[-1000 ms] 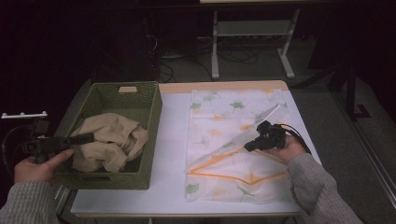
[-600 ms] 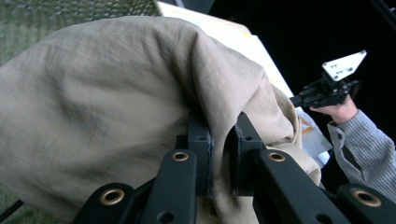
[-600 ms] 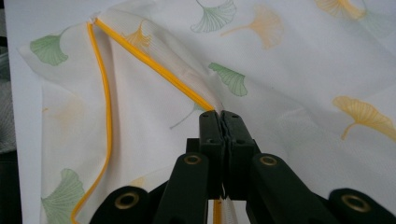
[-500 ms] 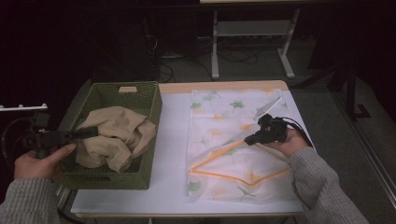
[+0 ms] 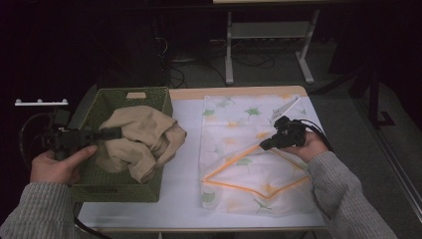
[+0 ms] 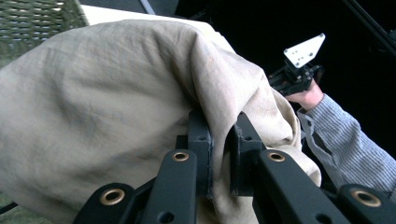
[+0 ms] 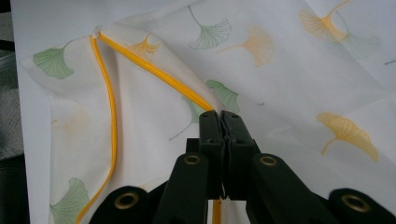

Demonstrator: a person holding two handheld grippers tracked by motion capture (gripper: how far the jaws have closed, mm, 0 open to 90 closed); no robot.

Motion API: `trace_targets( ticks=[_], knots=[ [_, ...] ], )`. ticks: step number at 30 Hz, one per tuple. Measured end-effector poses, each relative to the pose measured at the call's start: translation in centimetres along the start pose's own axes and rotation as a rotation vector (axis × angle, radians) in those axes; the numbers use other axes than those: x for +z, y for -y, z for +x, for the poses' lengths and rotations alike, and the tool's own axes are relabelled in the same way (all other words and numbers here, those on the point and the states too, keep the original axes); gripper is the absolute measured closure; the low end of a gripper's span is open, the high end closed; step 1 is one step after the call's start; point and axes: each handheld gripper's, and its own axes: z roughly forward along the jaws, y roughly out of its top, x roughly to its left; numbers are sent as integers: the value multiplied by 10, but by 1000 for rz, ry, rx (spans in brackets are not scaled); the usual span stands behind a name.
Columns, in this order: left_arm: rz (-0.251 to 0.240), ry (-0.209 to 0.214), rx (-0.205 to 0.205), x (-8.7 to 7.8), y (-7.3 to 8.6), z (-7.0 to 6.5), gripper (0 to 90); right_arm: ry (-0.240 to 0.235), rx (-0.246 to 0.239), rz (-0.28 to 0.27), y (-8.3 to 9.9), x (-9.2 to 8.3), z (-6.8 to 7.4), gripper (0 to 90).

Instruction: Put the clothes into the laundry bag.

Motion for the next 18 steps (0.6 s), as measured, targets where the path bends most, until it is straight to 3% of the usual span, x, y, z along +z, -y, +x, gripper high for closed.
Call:
trace_targets(
  ticks=[9,18],
  knots=[
    [5,52,21,13,-4,-12,817,-5,2,4,-6,0,-5,875],
    [18,104,67,31,-21,-37,817,-5,4,19,-11,3,-12,874]
  ],
)
